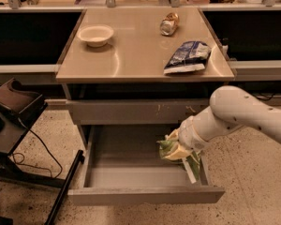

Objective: Place green jalapeno chip bag into middle drawer

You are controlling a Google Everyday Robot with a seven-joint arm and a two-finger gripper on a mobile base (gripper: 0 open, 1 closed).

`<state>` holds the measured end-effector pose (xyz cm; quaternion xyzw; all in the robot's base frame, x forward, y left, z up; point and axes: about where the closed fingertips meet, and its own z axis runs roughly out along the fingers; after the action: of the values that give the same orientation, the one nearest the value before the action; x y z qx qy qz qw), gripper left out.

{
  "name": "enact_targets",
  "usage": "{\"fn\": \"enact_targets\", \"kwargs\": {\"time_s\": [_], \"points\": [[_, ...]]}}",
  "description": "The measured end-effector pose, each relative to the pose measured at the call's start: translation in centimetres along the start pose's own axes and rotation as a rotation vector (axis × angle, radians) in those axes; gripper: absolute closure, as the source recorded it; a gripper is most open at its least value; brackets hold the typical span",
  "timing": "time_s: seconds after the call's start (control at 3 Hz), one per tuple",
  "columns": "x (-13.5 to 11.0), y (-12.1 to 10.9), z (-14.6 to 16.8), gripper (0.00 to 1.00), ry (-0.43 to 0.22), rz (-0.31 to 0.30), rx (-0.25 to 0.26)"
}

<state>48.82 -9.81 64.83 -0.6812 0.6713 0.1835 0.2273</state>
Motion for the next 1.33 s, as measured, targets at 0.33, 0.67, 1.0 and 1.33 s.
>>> {"fn": "enact_targets", "kwargs": {"time_s": [0.33,0.67,1.0,1.33], "points": [[2.4,-2.4,4.4,1.00,-0.070,-0.034,-0.008],[3.5,-4.8,8.0,1.00,-0.081,-0.079,-0.044],[3.5,-5.0,8.4,1.00,-0.087,-0.079,-0.046],[3.8,-4.9,8.9,1.00,-0.106,-0.080,-0.040]]}}
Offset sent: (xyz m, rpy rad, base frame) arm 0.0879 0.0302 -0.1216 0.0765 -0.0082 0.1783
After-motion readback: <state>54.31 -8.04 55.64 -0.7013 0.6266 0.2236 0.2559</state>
